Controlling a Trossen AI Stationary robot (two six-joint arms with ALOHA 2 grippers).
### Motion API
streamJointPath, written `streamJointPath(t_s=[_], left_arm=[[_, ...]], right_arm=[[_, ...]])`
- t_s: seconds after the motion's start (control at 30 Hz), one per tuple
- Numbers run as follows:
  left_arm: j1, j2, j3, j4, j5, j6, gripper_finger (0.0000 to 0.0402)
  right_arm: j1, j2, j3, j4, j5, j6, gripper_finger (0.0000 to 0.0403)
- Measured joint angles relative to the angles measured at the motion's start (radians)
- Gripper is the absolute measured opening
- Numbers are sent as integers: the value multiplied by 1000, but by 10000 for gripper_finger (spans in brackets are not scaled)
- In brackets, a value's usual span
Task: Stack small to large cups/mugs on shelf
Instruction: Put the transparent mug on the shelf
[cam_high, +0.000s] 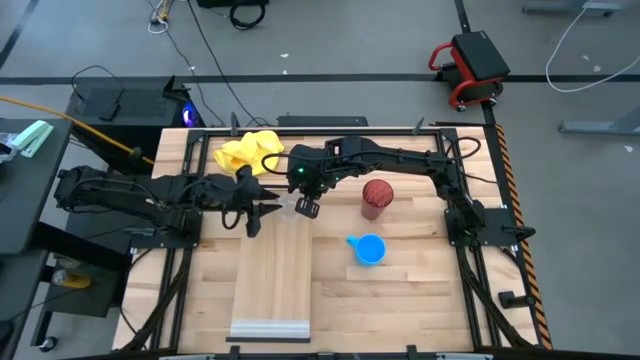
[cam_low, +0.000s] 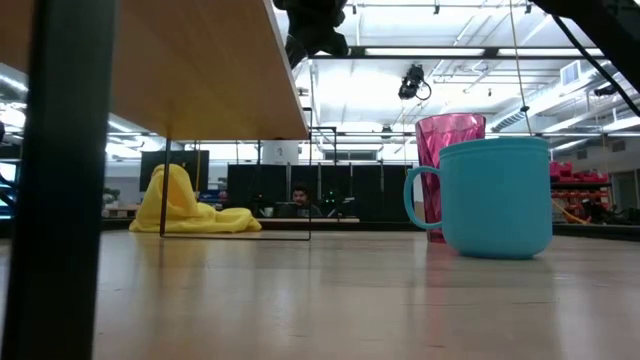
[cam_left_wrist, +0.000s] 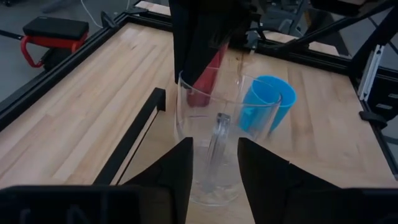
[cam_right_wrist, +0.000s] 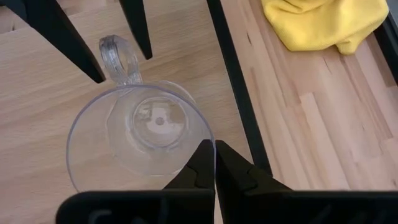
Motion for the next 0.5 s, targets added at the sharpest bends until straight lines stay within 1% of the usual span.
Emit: streamJointPath(t_s=[0.5], left_arm=[[0, 0, 0, 0, -11, -29, 46]], right_arm=[[0, 0, 0, -4, -2, 2, 5]])
